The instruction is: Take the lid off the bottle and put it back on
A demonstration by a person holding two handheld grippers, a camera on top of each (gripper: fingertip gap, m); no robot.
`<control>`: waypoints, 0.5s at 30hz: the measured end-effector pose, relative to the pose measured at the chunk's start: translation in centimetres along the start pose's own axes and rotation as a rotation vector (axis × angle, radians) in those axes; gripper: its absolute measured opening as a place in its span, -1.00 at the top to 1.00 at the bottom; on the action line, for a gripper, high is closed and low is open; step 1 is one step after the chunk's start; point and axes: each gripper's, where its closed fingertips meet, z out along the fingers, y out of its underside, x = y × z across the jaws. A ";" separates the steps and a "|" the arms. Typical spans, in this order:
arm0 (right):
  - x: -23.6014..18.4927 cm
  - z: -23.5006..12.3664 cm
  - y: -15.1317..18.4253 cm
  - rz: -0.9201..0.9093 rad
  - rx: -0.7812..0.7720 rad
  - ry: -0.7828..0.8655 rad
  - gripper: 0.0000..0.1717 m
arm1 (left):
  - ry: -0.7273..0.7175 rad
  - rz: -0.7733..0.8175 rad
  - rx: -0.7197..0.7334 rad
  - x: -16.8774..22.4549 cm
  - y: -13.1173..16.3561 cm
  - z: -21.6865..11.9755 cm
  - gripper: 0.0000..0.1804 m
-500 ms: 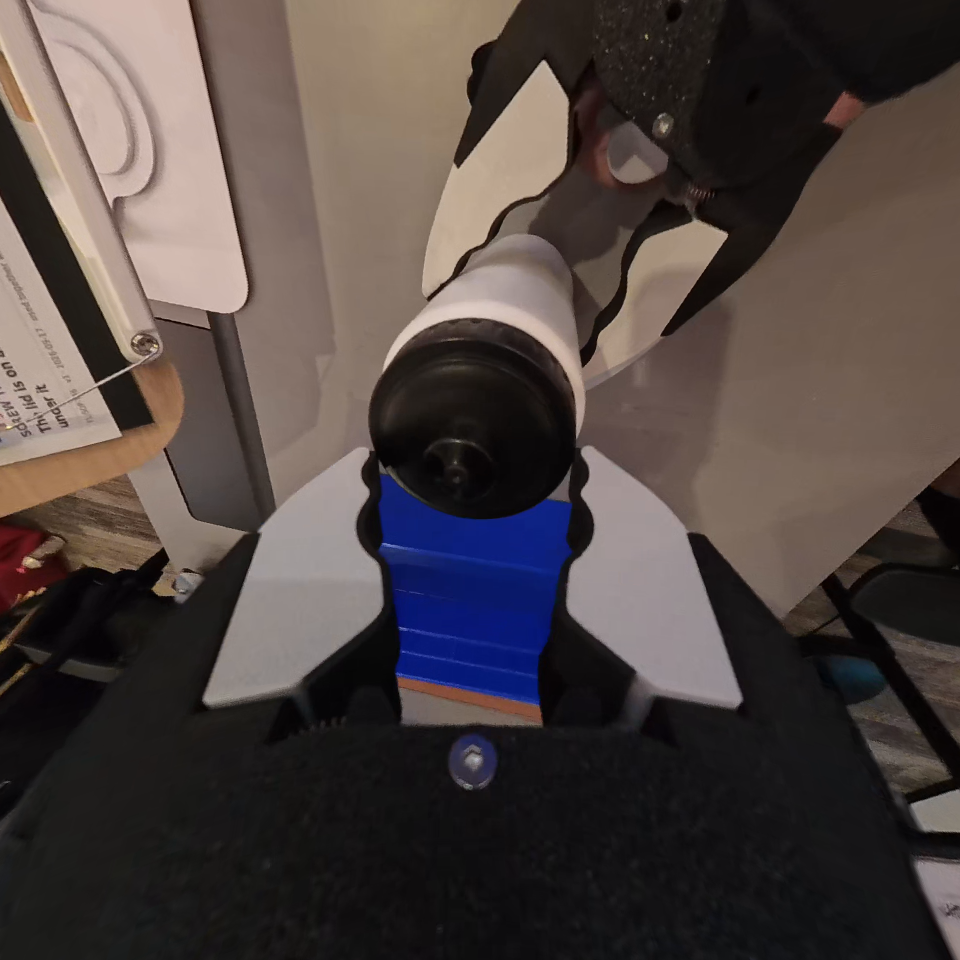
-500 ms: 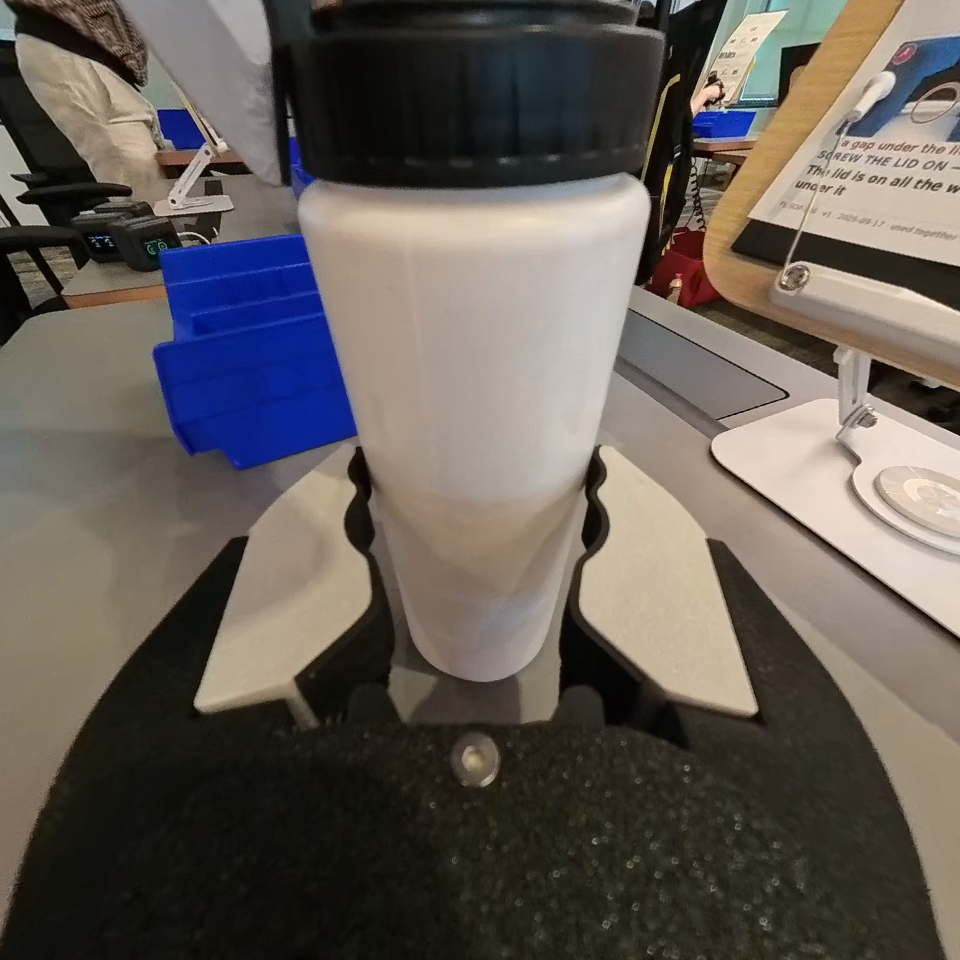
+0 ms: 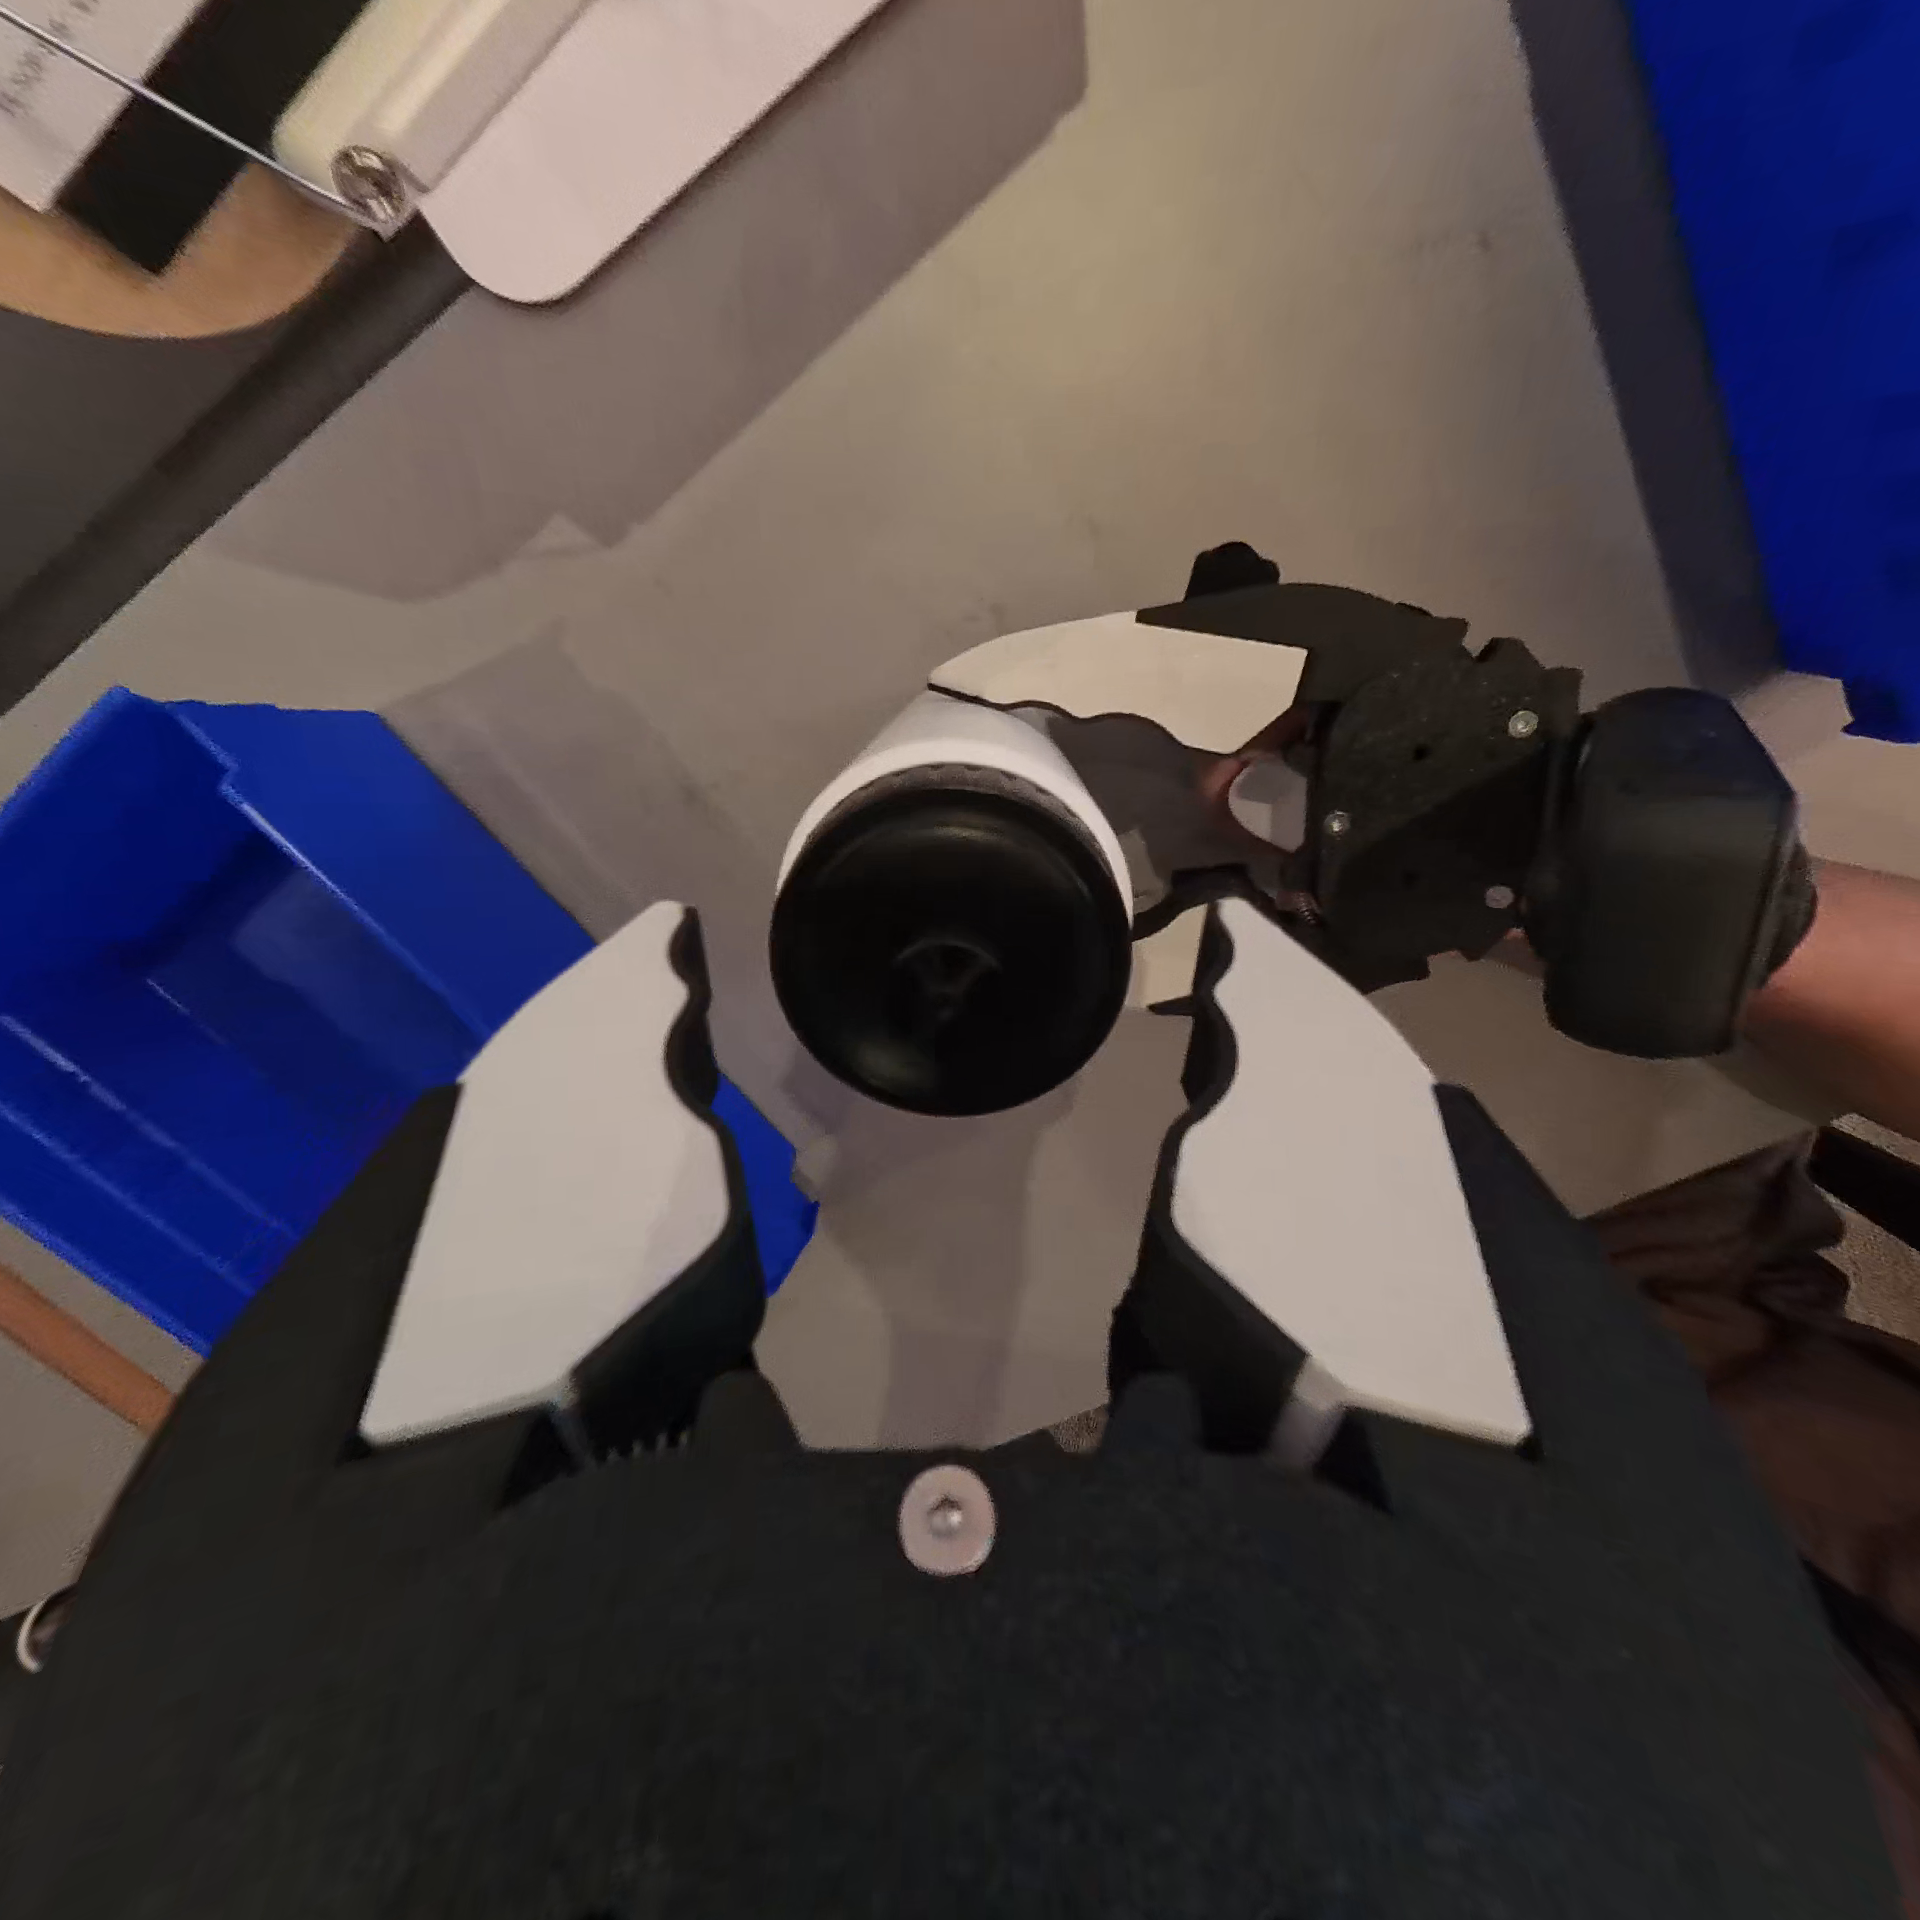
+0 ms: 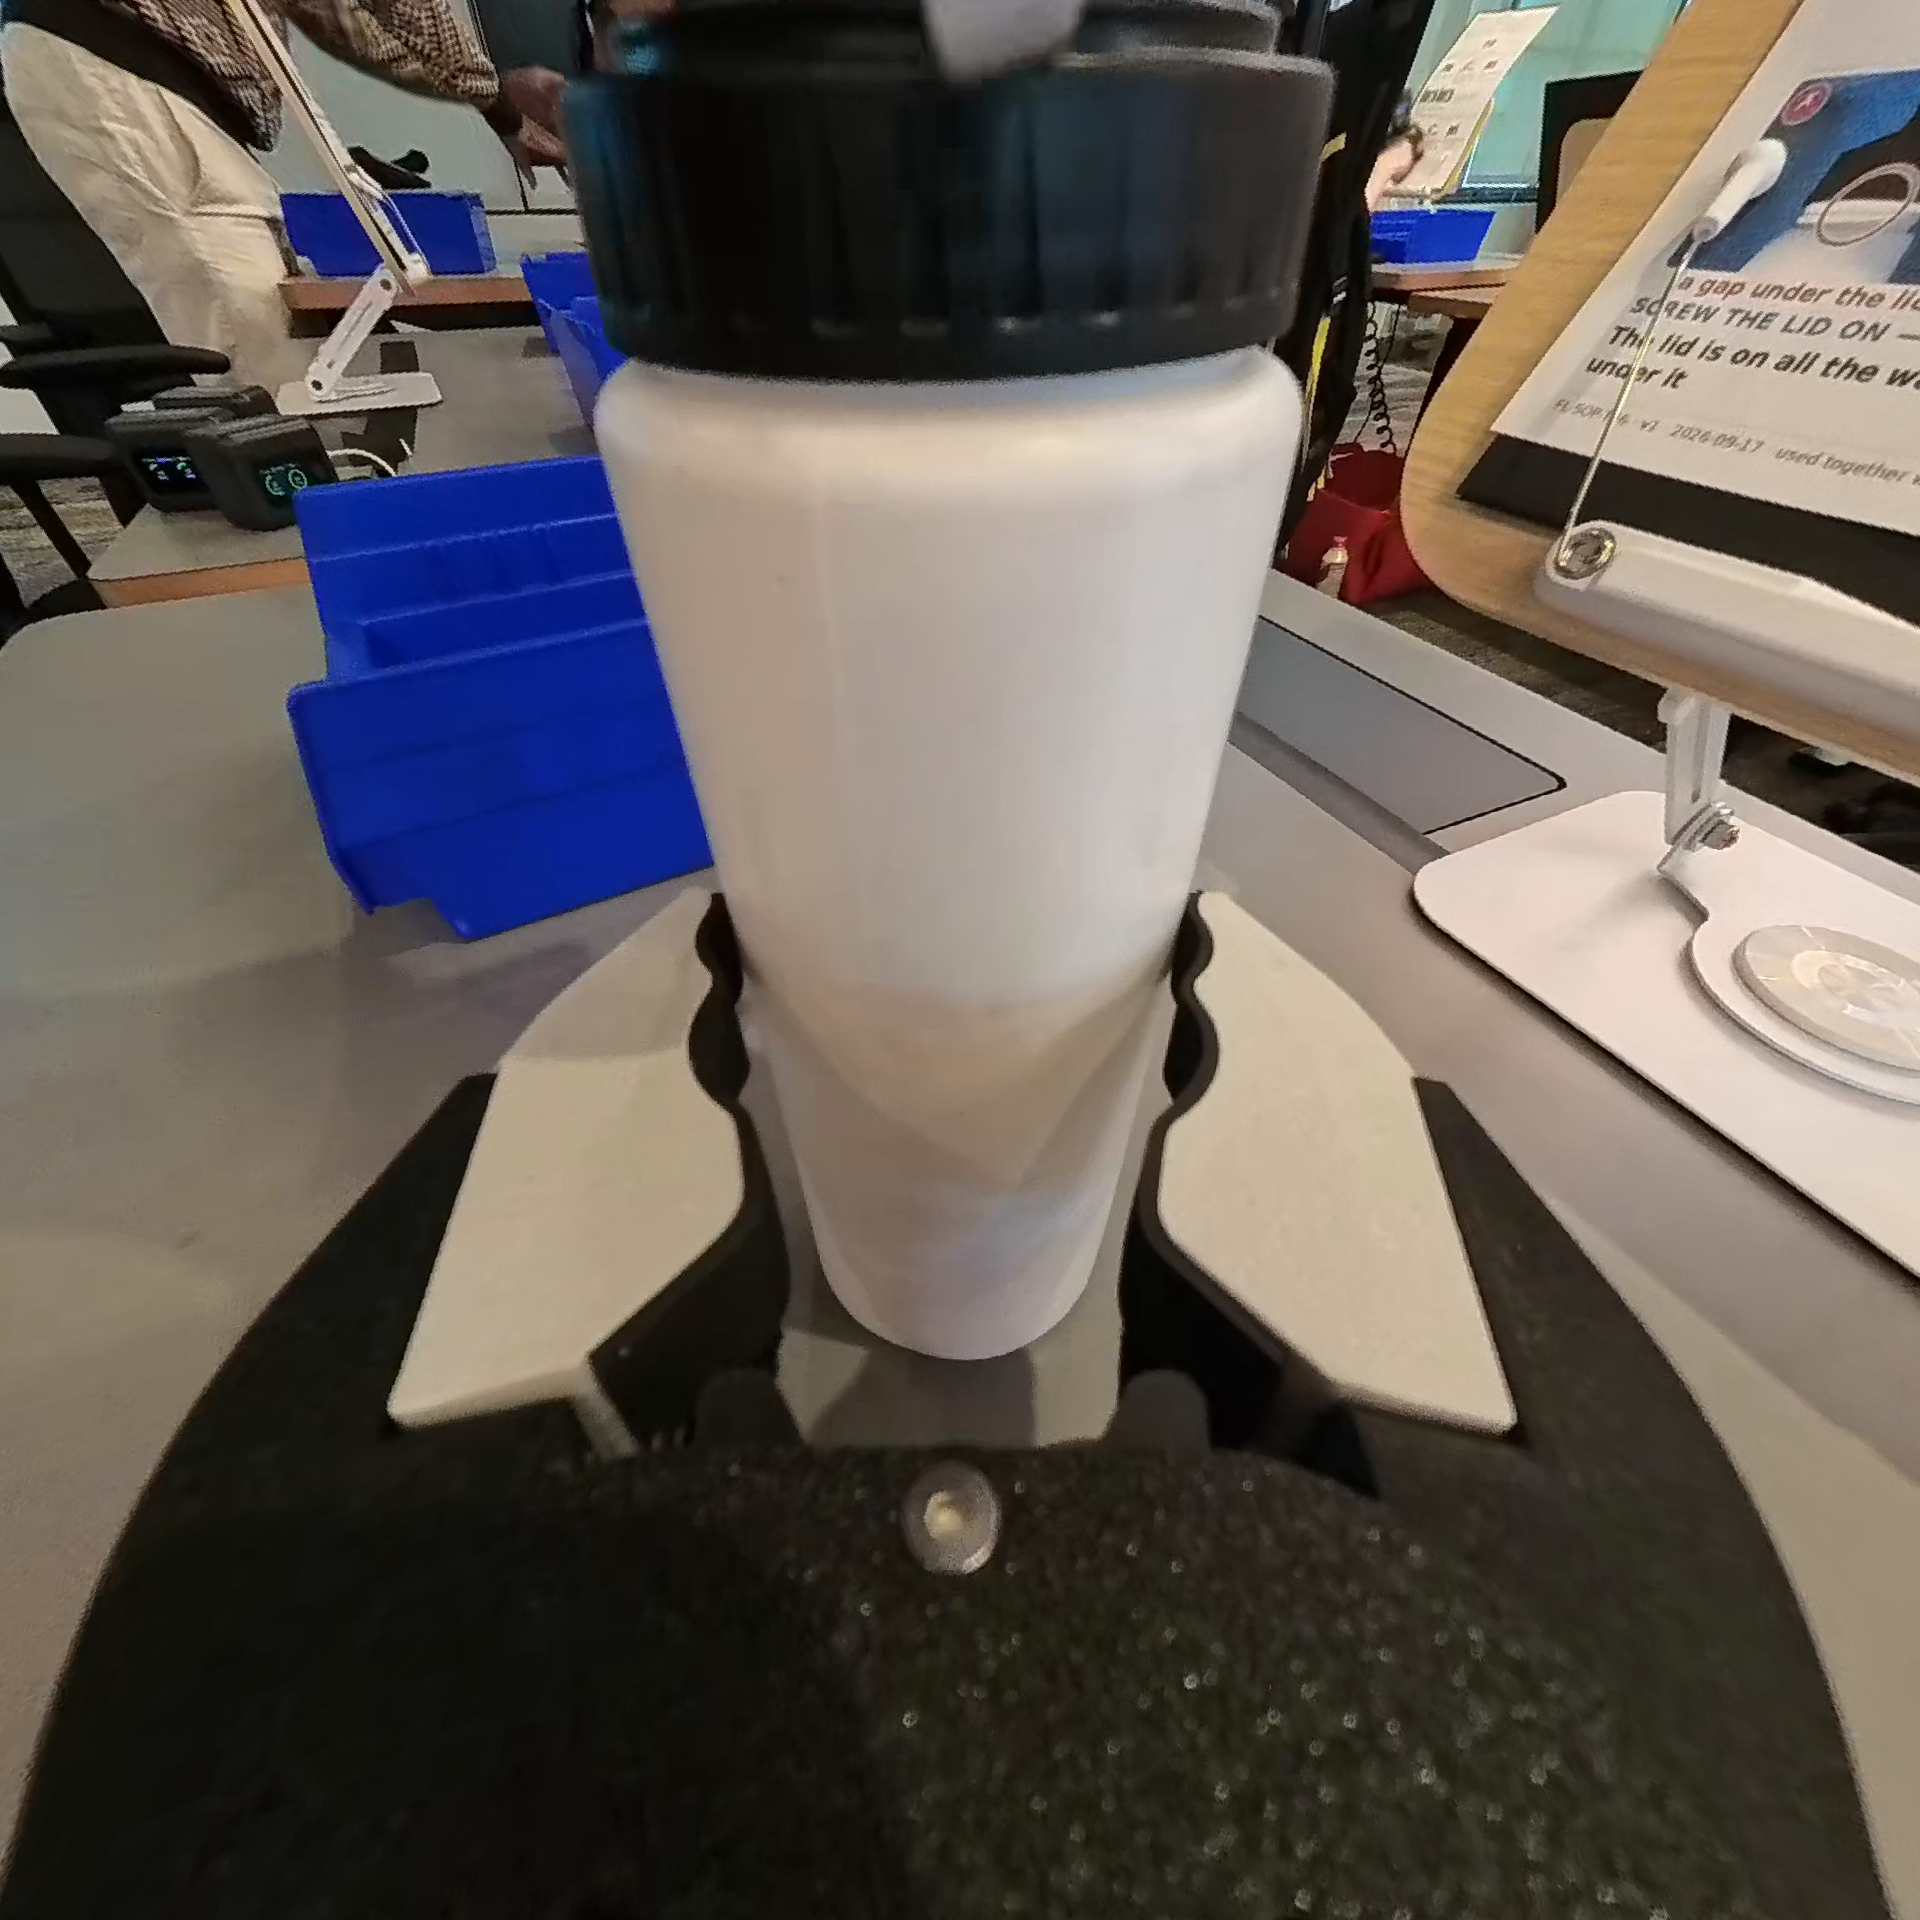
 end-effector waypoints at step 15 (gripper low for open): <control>0.0 0.0 0.1 0.016 0.002 -0.017 0.07 | 0.055 0.314 0.009 0.3 0.0 0.4 0.26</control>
